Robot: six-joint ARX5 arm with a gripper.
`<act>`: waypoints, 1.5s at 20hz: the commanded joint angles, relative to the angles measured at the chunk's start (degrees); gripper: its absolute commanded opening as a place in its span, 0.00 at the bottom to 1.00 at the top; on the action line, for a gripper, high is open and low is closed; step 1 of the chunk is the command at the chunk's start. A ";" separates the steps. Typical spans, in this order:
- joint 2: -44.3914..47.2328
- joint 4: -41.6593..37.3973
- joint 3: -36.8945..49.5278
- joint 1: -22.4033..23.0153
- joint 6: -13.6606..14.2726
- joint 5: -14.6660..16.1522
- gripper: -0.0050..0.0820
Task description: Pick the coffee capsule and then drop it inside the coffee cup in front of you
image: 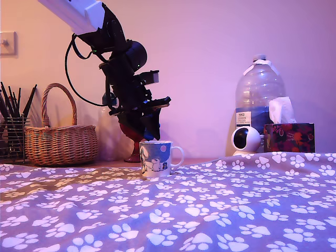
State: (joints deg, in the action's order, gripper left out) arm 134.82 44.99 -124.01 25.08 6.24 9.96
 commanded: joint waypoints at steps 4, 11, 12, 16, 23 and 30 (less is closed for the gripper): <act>1.46 -0.37 -2.27 0.17 0.24 0.04 0.25; 1.46 0.48 -2.58 0.17 0.22 0.04 0.25; 1.46 0.48 -2.58 0.17 0.22 0.04 0.25; 1.46 0.59 -2.58 0.17 0.22 0.04 0.25; 1.46 0.50 -2.58 0.17 0.24 0.07 0.25; 1.46 0.04 -2.56 0.17 0.26 0.09 0.69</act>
State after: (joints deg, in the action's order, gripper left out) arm 134.85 45.65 -126.58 25.08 6.24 9.98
